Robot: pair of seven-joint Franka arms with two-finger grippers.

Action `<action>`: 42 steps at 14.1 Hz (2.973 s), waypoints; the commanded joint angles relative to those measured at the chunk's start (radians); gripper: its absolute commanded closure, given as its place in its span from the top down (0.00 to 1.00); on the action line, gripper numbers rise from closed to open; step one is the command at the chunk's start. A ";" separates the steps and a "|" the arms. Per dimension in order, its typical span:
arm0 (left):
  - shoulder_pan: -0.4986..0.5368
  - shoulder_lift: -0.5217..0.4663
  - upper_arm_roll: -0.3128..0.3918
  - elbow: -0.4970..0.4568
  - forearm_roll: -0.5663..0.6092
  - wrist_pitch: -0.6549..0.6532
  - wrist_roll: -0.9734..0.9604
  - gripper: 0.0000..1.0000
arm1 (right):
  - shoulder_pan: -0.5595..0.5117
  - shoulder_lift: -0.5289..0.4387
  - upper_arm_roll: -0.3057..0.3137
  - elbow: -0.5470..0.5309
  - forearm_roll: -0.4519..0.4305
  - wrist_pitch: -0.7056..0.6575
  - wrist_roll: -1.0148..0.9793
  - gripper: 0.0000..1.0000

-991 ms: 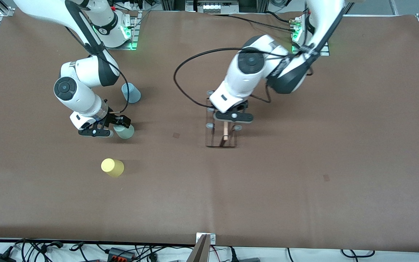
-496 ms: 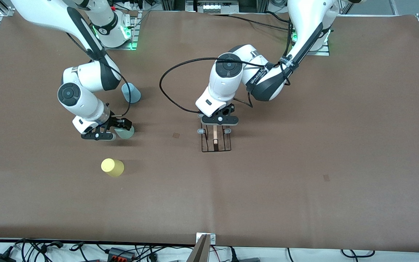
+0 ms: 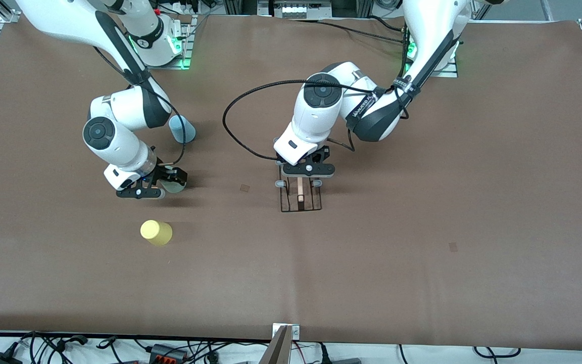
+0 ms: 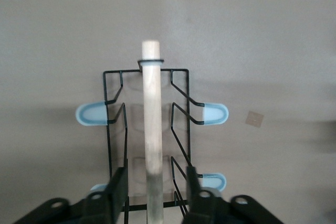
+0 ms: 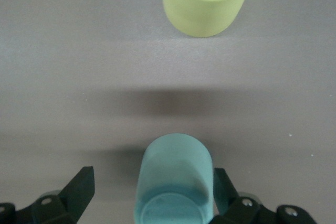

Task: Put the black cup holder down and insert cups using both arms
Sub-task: 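Lower the wire rack onto the table center and open the left gripper, then withdraw the left gripper to rest while the right gripper lifts the cup, then carry the teal cup with the right gripper over to the rack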

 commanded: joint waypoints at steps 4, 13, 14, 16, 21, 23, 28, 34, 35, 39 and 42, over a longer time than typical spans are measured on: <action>0.069 -0.186 -0.010 0.018 0.015 -0.260 0.102 1.00 | -0.004 -0.006 0.008 -0.042 -0.016 0.001 0.026 1.00; 0.406 -0.215 -0.012 0.209 0.015 -0.638 0.616 1.00 | -0.009 -0.009 0.008 -0.079 -0.016 0.005 0.024 0.97; 0.450 -0.222 -0.012 0.209 0.014 -0.638 0.691 1.00 | -0.009 -0.009 0.008 -0.079 -0.016 0.004 0.024 0.79; 0.530 -0.222 -0.013 0.209 0.007 -0.637 0.812 1.00 | -0.010 -0.010 0.008 -0.077 -0.016 0.001 0.021 0.41; 0.664 -0.248 -0.010 0.204 -0.011 -0.669 0.963 1.00 | -0.010 -0.054 0.008 -0.047 -0.017 -0.025 0.003 0.05; 0.669 -0.245 -0.010 0.205 -0.020 -0.739 0.965 1.00 | 0.002 -0.085 0.011 0.042 -0.017 -0.164 0.015 0.04; 0.690 -0.246 0.006 0.202 -0.094 -0.911 0.983 1.00 | 0.025 -0.159 0.190 0.200 -0.010 -0.410 0.324 0.04; 0.477 -0.372 0.351 0.043 -0.243 -0.729 0.982 1.00 | 0.152 -0.144 0.302 0.297 0.001 -0.397 0.743 0.03; 0.459 -0.395 0.373 0.006 -0.243 -0.657 0.980 1.00 | 0.184 -0.127 0.302 0.312 -0.001 -0.397 0.798 0.03; 0.422 -0.477 0.419 -0.052 -0.240 -0.583 0.960 1.00 | 0.277 -0.079 0.301 0.315 -0.007 -0.294 0.944 0.03; 0.403 -0.507 0.468 -0.075 -0.240 -0.565 0.962 1.00 | 0.307 -0.041 0.299 0.315 -0.025 -0.271 0.952 0.03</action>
